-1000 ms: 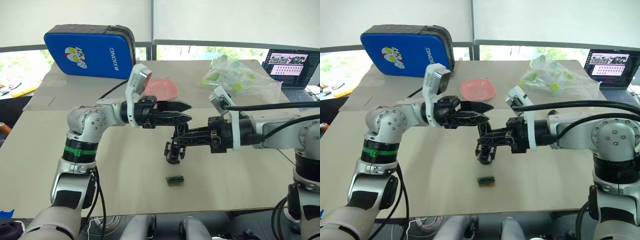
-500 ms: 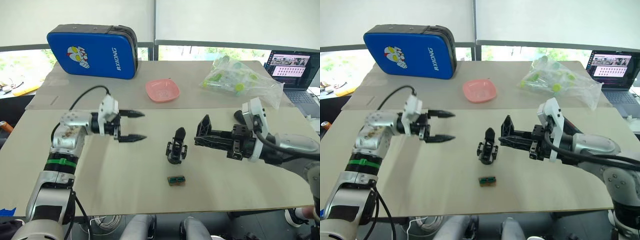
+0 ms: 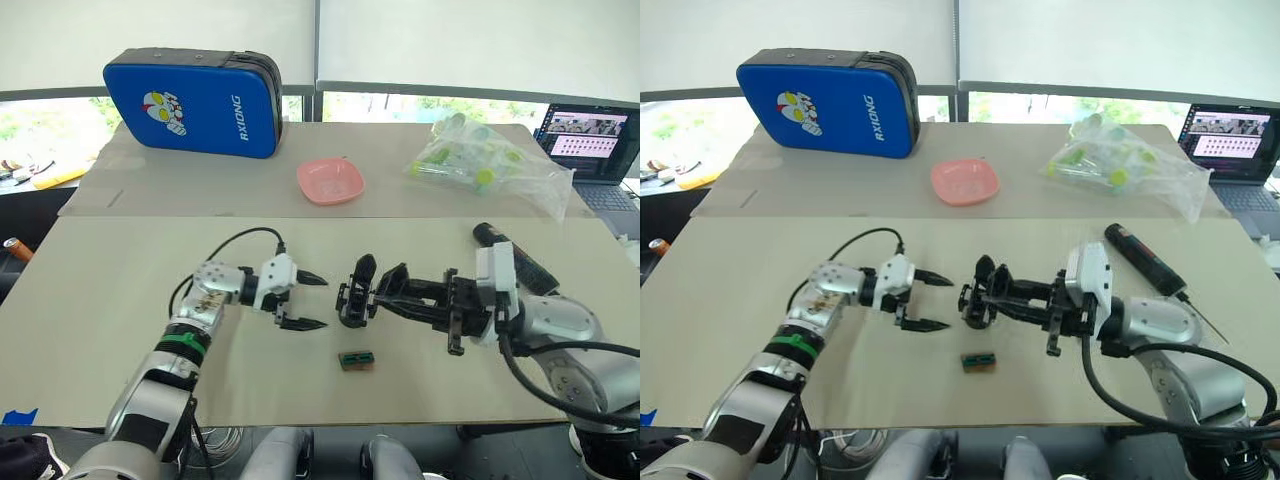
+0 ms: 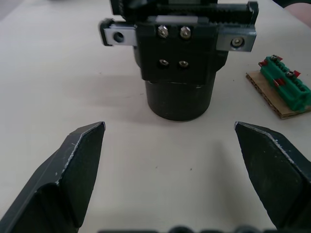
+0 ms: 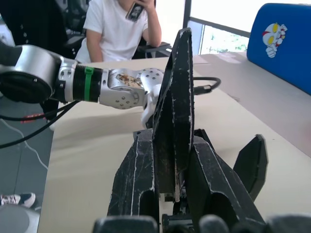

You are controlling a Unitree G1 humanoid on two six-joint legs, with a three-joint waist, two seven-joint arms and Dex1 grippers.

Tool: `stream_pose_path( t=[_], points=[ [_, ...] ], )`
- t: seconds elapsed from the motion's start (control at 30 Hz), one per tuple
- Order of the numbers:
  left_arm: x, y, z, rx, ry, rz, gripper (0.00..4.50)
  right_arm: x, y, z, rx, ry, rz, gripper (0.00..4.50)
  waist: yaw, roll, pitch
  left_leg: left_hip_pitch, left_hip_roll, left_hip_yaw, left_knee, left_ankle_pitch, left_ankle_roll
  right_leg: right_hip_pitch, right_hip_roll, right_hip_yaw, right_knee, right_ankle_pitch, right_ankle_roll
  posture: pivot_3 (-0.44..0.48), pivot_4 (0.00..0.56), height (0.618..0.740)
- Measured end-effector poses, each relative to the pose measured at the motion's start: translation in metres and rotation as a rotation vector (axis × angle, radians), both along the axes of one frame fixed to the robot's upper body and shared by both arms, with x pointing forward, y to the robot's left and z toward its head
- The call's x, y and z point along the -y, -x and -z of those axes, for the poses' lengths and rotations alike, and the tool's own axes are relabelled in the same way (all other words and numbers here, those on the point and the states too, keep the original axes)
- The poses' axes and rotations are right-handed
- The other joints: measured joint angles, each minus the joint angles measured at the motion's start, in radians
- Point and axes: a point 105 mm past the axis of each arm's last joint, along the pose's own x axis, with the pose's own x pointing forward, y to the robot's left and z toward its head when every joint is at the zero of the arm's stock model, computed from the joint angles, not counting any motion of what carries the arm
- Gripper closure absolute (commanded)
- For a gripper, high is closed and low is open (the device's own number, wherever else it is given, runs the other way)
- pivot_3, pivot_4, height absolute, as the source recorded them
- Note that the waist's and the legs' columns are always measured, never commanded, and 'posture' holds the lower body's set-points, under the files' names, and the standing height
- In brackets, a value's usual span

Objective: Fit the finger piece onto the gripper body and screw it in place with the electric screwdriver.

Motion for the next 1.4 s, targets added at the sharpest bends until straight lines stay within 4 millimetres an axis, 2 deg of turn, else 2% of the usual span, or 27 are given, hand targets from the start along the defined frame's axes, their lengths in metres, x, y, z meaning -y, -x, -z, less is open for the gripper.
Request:
stream_pose_path(
  t=[0.1, 0.43, 0.6, 0.97, 1.07, 1.17, 1.4],
  points=[
    [0.005, 0.000, 0.001, 0.011, 0.008, 0.001, 0.00, 0.001, 0.000, 0.004, -0.007, 0.005, 0.002, 4.13, 0.000, 0.000, 0.000, 0.000, 0.000, 0.000, 0.000, 0.000, -0.001, 0.000, 0.000, 0.000, 0.000, 0.000, 0.000, 0.000, 0.150, 0.740],
    [0.038, 0.005, 0.002, 0.009, 0.048, 0.044, 0.00, -0.001, -0.001, 0.010, -0.016, 0.015, 0.008, 4.13, 0.002, 0.000, 0.000, 0.000, 0.000, 0.000, 0.001, -0.001, -0.001, 0.000, 0.000, 0.000, 0.001, 0.000, 0.000, 0.000, 0.150, 0.740],
    [0.043, 0.002, -0.001, 0.012, 0.048, 0.043, 0.00, -0.003, -0.001, 0.010, -0.017, 0.003, 0.006, 4.13, 0.002, 0.000, 0.000, 0.000, 0.000, 0.000, 0.002, -0.001, -0.001, 0.000, 0.001, 0.000, 0.001, 0.000, 0.000, 0.000, 0.150, 0.740],
    [0.046, 0.004, 0.008, -0.021, 0.032, 0.053, 0.00, -0.005, -0.001, 0.011, 0.004, -0.004, 0.008, 4.13, 0.002, 0.000, 0.000, 0.000, 0.000, 0.000, 0.002, -0.001, -0.001, 0.000, 0.001, 0.000, 0.001, 0.000, 0.001, 0.000, 0.150, 0.740],
    [0.047, 0.005, 0.009, -0.021, 0.025, 0.055, 0.86, -0.007, -0.002, 0.014, 0.012, -0.007, 0.001, 4.13, 0.001, 0.000, 0.000, 0.000, 0.000, 0.000, 0.003, -0.001, -0.001, 0.000, 0.001, 0.000, 0.002, 0.000, 0.001, 0.000, 0.150, 0.740],
    [0.046, 0.004, 0.010, -0.010, 0.013, 0.048, 2.22, -0.008, -0.005, 0.020, 0.006, -0.004, 0.004, 4.13, 0.001, 0.000, 0.000, 0.000, 0.000, 0.000, 0.004, -0.001, -0.001, 0.000, 0.001, 0.000, 0.003, 0.000, 0.001, 0.000, 0.150, 0.740],
    [0.046, 0.003, 0.011, 0.000, 0.004, 0.036, 2.19, -0.010, -0.019, 0.033, 0.005, 0.039, -0.009, 4.13, -0.001, 0.000, 0.000, 0.000, 0.000, 0.000, 0.009, -0.004, -0.004, 0.000, 0.001, -0.001, 0.008, 0.000, 0.001, 0.000, 0.150, 0.740]
  ],
)
